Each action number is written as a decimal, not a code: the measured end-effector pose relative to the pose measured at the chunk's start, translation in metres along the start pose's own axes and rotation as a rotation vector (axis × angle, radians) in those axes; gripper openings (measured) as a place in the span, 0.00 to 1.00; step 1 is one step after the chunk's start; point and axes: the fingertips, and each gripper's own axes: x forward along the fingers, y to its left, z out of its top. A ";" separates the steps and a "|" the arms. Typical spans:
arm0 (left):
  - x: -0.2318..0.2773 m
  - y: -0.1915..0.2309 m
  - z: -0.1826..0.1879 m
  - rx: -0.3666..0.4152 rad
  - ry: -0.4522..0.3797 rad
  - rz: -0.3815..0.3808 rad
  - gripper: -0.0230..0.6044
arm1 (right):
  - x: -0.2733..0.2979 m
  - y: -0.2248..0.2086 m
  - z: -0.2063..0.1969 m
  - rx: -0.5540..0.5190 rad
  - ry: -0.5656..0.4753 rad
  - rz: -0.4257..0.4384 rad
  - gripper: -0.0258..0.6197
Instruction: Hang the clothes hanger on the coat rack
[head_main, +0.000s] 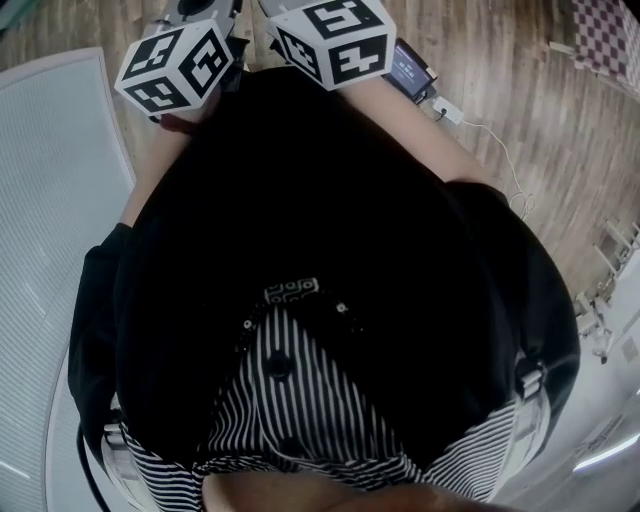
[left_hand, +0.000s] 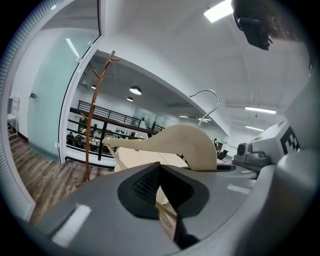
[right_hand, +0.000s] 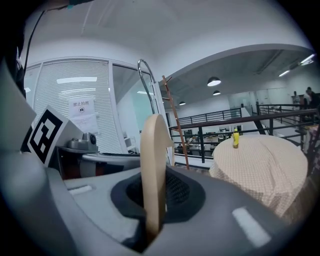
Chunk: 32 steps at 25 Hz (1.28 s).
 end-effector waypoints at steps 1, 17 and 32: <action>0.003 0.013 0.010 0.001 -0.001 0.001 0.04 | 0.014 0.001 0.009 0.002 -0.002 0.003 0.07; 0.031 0.174 0.059 -0.025 0.042 -0.115 0.04 | 0.174 0.027 0.054 0.016 0.022 -0.107 0.07; -0.002 0.264 0.077 -0.132 0.010 -0.059 0.04 | 0.250 0.082 0.073 -0.040 0.106 -0.068 0.07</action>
